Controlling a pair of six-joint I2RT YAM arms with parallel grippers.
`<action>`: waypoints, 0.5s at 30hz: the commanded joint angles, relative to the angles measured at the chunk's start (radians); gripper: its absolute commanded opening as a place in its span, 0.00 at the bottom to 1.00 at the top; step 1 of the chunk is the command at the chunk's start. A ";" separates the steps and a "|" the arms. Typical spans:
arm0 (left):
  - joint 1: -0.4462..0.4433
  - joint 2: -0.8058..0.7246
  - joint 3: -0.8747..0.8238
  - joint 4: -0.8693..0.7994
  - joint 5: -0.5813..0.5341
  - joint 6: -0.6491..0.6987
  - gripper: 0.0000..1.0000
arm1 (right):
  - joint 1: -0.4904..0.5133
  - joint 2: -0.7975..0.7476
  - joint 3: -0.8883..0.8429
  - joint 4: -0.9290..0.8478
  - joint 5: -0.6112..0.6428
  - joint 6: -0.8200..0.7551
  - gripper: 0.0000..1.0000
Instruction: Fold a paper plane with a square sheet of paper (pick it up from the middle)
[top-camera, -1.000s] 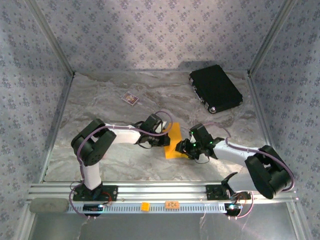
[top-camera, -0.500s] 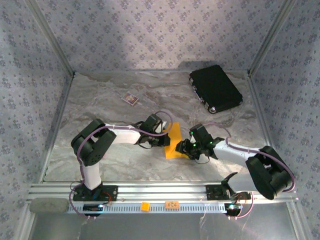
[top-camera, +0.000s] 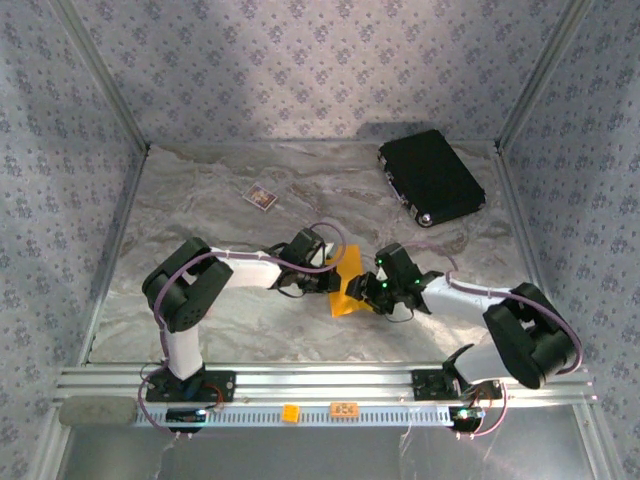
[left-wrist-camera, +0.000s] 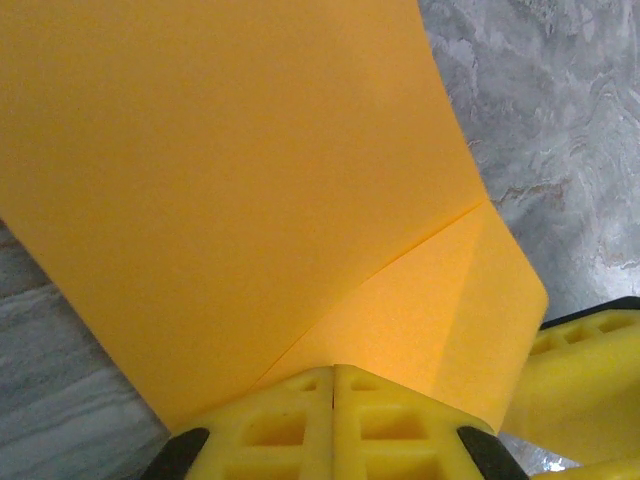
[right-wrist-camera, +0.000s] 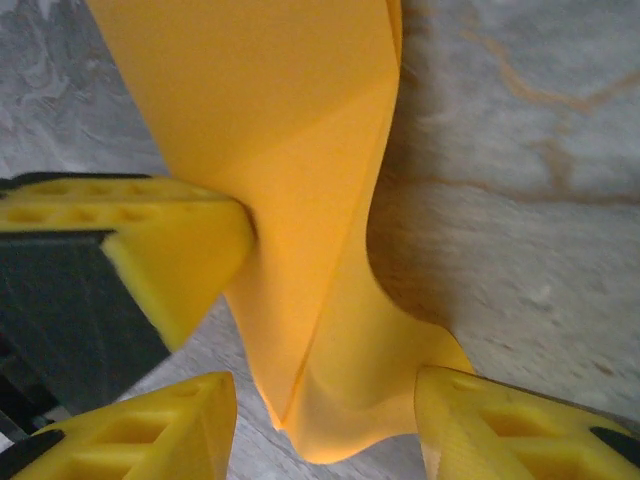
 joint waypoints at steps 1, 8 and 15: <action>-0.010 0.033 -0.028 -0.058 -0.011 0.002 0.05 | -0.005 0.032 0.041 0.060 -0.021 0.016 0.54; -0.012 0.028 -0.026 -0.061 -0.010 0.000 0.05 | -0.068 0.065 0.047 0.143 -0.078 -0.027 0.55; -0.012 0.030 -0.020 -0.059 -0.008 -0.004 0.06 | -0.129 0.136 0.058 0.234 -0.152 -0.047 0.51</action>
